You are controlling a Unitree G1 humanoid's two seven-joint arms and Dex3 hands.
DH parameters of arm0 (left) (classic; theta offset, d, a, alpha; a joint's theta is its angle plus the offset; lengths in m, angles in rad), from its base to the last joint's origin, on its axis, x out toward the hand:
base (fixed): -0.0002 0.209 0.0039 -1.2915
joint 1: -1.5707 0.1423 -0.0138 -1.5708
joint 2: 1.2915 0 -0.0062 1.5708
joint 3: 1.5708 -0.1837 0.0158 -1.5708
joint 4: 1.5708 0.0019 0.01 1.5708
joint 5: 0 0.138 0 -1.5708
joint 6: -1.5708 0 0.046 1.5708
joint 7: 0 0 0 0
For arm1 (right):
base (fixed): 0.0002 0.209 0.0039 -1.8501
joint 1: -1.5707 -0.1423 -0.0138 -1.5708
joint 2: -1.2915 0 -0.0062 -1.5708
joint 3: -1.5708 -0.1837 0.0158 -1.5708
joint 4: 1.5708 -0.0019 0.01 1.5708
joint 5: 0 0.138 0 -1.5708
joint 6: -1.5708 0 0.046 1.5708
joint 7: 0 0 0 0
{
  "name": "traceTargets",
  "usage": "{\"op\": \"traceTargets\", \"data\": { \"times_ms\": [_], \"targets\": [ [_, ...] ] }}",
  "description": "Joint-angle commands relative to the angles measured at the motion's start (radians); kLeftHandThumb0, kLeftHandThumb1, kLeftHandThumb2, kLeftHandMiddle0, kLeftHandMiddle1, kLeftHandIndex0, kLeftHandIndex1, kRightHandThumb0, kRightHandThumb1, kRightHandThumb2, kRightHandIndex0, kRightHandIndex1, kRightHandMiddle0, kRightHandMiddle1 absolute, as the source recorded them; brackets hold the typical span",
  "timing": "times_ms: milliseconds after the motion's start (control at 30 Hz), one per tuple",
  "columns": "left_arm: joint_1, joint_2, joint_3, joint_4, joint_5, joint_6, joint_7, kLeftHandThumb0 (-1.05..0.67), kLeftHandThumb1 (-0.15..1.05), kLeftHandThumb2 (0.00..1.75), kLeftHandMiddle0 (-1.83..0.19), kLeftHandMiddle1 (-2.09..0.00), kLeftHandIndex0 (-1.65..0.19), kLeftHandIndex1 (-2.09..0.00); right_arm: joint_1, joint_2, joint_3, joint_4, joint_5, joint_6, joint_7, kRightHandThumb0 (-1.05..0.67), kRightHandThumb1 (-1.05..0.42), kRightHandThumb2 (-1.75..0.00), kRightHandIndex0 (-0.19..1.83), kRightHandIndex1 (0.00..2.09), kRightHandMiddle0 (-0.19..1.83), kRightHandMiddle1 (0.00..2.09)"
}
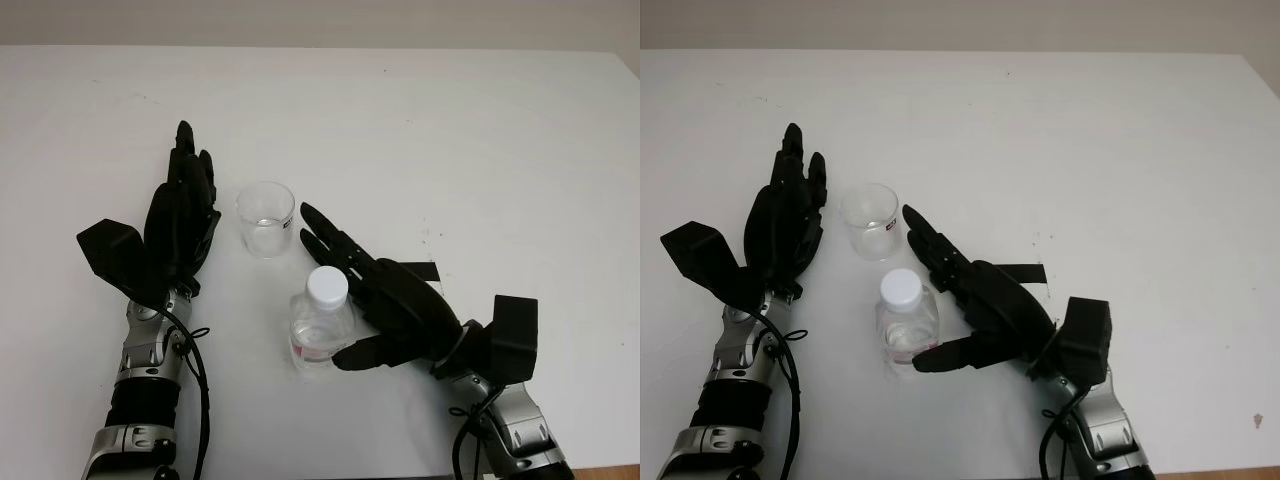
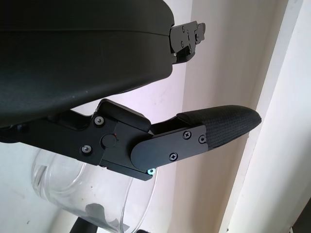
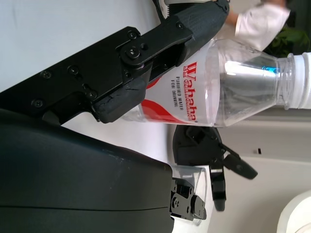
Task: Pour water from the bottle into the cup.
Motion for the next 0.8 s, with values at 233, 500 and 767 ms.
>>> {"op": "traceTargets", "data": {
  "times_ms": [233, 500, 767],
  "targets": [
    [-0.035, 0.005, -0.001, 0.033, 0.01, -0.041, -0.003, -0.82, 1.05, 0.71, 0.19, -0.03, 0.19, -0.01, -0.047, -0.053, 0.003, -0.009, -0.007, 0.037, 0.068, -1.03, -0.83, -0.06, -0.19, 0.0, -0.19, 0.0],
    [-0.044, 0.007, 0.002, 0.041, 0.005, -0.046, -0.007, -0.83, 1.05, 0.7, 0.19, -0.02, 0.19, -0.02, -0.066, -0.115, -0.023, -0.019, 0.021, 0.069, 0.144, -0.99, -0.78, -0.04, -0.19, 0.0, -0.17, 0.01],
    [-0.041, 0.009, 0.001, 0.037, 0.016, -0.049, 0.006, -0.83, 1.05, 0.7, 0.19, -0.04, 0.19, -0.02, -0.087, -0.127, -0.028, 0.015, 0.032, 0.044, 0.201, -1.02, -0.79, -0.06, -0.16, 0.03, -0.1, 0.05]
  ]
}}
